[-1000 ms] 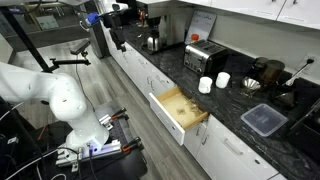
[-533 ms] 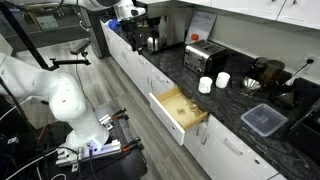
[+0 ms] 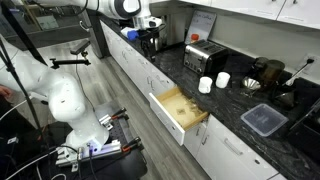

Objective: Remove one white mug from the countertop and place it inside the open drawer then close the drawer

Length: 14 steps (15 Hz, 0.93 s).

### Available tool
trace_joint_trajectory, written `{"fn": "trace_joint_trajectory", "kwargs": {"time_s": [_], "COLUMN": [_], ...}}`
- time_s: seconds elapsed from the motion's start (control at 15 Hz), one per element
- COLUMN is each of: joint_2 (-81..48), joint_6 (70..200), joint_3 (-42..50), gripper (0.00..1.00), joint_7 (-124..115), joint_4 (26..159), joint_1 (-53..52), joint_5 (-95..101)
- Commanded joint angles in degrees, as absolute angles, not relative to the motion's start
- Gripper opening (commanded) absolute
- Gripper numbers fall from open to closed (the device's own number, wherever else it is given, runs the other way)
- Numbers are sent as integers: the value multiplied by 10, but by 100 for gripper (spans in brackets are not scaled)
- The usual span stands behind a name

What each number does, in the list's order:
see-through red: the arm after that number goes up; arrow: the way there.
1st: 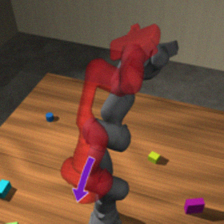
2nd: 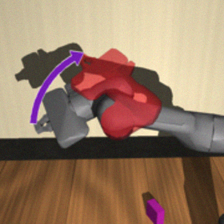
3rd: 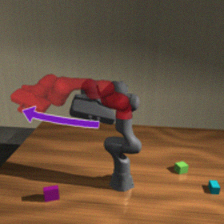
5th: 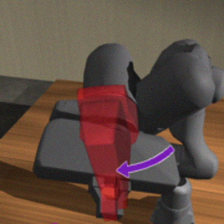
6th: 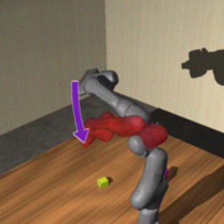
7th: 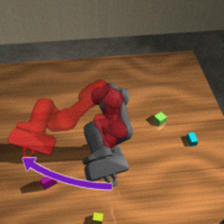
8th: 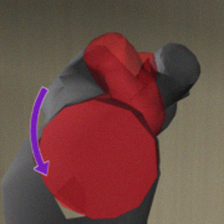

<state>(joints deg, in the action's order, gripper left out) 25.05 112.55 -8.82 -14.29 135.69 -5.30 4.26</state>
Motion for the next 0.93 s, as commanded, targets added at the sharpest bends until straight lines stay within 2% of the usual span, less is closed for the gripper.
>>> {"fn": "trace_joint_trajectory", "kwargs": {"time_s": [0.0, 0.4, 0.87], "joint_2": [254, 250, 170], "joint_6": [1124, 1136, 1250], "joint_3": [-93, -97, -70], "gripper": [100, 100, 100], "joint_7": [-142, -147, -113], "joint_4": [1356, 1352, 1316], "joint_1": [-51, -45, -21], "joint_5": [41, 59, 130]}}
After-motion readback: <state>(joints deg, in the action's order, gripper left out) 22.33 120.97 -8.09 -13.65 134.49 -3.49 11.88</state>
